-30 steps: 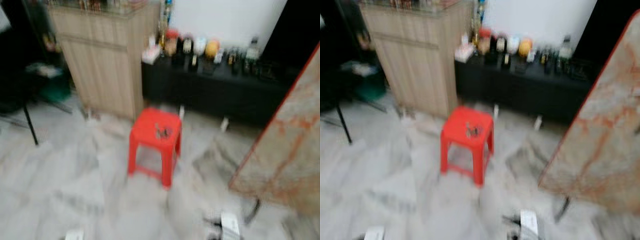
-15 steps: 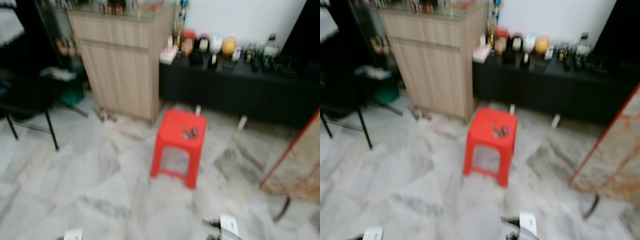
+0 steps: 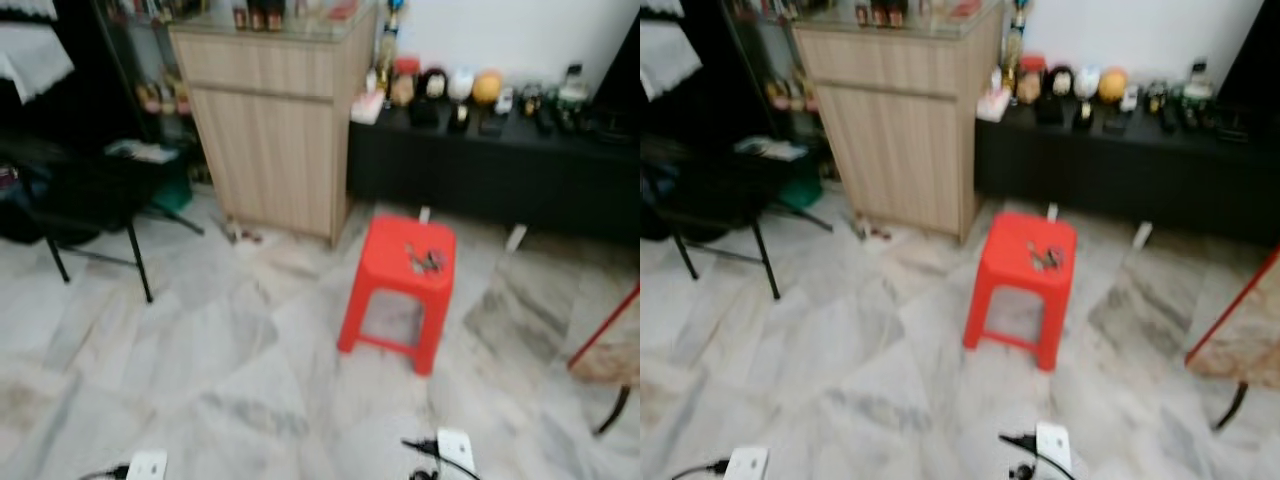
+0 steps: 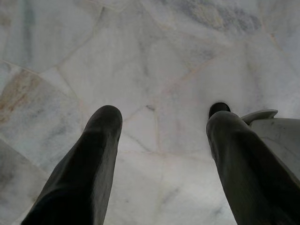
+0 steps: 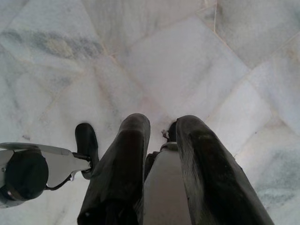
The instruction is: Hang keys on a hook
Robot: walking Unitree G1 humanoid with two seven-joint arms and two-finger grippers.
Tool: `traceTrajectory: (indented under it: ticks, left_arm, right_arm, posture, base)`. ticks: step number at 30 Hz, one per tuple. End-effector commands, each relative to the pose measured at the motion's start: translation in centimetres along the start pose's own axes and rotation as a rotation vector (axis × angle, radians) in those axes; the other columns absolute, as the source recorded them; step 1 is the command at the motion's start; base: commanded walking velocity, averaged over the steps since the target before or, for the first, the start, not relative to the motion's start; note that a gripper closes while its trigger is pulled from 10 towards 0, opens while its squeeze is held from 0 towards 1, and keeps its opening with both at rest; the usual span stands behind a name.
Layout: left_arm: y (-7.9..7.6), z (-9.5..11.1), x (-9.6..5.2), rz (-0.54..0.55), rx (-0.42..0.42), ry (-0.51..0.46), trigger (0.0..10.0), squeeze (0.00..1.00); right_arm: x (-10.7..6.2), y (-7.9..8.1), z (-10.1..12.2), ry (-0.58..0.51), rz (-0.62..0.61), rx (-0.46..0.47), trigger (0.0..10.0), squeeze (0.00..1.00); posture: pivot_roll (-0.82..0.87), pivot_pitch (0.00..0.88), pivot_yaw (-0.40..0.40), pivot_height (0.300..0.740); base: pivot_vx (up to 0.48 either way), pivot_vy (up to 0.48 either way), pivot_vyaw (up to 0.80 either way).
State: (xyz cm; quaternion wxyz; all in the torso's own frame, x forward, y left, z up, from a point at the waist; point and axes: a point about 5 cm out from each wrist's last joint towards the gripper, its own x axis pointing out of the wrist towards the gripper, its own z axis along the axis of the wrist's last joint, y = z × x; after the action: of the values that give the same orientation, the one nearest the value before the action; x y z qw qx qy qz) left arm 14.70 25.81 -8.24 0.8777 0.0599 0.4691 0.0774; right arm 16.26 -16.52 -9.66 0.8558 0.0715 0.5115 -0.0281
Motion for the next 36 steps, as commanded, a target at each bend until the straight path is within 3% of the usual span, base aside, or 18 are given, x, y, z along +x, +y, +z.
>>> traceTrajectory:
  ticks: [1, 18, 29, 36]
  left_arm:
    - [-0.3, 0.1, 0.1, -0.013, -0.007, 0.001, 10.0, 0.0]
    - [-0.1, 0.6, 0.2, -0.01, 0.044, 0.0, 10.0, 0.0]
    - [0.4, 0.1, 0.0, 0.03, -0.016, -0.01, 10.0, 0.0]
    - [0.2, 0.3, 0.0, 0.01, 0.012, -0.01, 10.0, 0.0]
  right_arm:
    - [0.0, -0.6, 0.1, -0.008, -0.019, 0.017, 10.0, 0.0]
    - [0.0, -0.5, 1.1, -0.037, -0.022, 0.05, 10.0, 0.0]
    - [0.0, -0.1, 0.7, -0.024, -0.008, 0.021, 10.0, 0.0]
    - [0.0, -0.4, 1.0, -0.049, -0.02, 0.042, 10.0, 0.0]
  posture:
    - [-0.02, 0.0, 0.022, 0.74]
    - [-0.01, 0.0, 0.027, 0.74]
    - [-0.01, 0.0, 0.009, 0.74]
    - [0.0, 0.0, 0.02, 0.74]
  base:
    - [0.0, 0.0, 0.0]
    - [0.251, 0.0, 0.0]
    - [0.346, 0.0, -0.39]
    - [0.346, 0.0, 0.0]
